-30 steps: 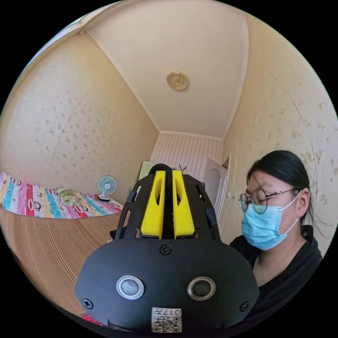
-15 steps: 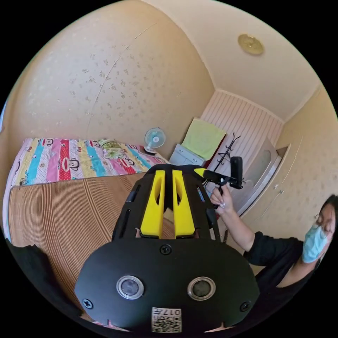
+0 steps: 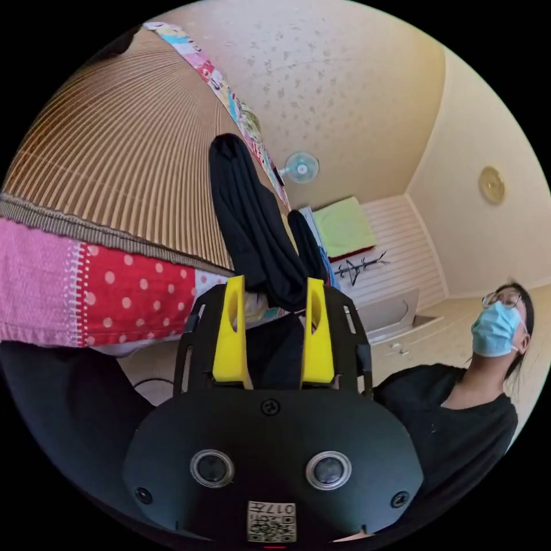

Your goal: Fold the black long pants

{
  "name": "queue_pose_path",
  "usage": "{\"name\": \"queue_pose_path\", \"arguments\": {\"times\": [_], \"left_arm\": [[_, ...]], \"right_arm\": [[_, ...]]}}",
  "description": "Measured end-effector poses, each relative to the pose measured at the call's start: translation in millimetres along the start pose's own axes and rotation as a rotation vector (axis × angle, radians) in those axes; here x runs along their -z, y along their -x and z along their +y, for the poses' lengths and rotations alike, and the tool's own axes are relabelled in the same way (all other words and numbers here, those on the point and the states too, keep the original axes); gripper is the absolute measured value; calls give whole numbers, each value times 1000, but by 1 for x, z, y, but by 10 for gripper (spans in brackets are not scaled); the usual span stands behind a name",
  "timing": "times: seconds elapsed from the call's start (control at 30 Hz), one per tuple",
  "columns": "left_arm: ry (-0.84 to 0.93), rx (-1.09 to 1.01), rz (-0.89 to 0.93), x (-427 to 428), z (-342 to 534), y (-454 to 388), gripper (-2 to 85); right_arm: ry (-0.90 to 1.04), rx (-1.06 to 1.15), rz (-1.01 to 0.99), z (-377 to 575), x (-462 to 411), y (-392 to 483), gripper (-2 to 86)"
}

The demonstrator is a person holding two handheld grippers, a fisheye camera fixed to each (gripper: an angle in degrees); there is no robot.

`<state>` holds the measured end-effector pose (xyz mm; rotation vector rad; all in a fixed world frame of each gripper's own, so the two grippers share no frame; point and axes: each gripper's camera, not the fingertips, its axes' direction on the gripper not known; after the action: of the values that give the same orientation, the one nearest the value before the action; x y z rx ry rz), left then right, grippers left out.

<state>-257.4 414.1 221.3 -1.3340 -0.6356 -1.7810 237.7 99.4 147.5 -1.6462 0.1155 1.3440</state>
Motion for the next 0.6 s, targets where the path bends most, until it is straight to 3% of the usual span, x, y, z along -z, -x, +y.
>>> {"name": "queue_pose_path", "arguments": {"times": [0.1,0.2,0.3,0.37,0.47,0.53,0.6], "left_arm": [[9,-18,-70,-8,-47,-1,178],[46,-57,-251,-28,-91,-12,249],[75,-69,-367,-50,-118,-12,272],[112,-49,-369,-62,-128,-5,250],[192,13,-304,-76,-124,14,186],[143,42,-278,-72,-113,22,163],[136,48,-287,-65,-103,25,147]], "right_arm": [[42,69,97,-47,-12,26,106],[113,104,192,-93,-44,37,204],[213,99,215,-122,-88,26,237],[301,54,200,-127,-121,9,236],[228,44,257,-113,-137,12,199],[266,11,161,-102,-149,10,170],[293,-61,-91,-82,-158,0,143]]}}
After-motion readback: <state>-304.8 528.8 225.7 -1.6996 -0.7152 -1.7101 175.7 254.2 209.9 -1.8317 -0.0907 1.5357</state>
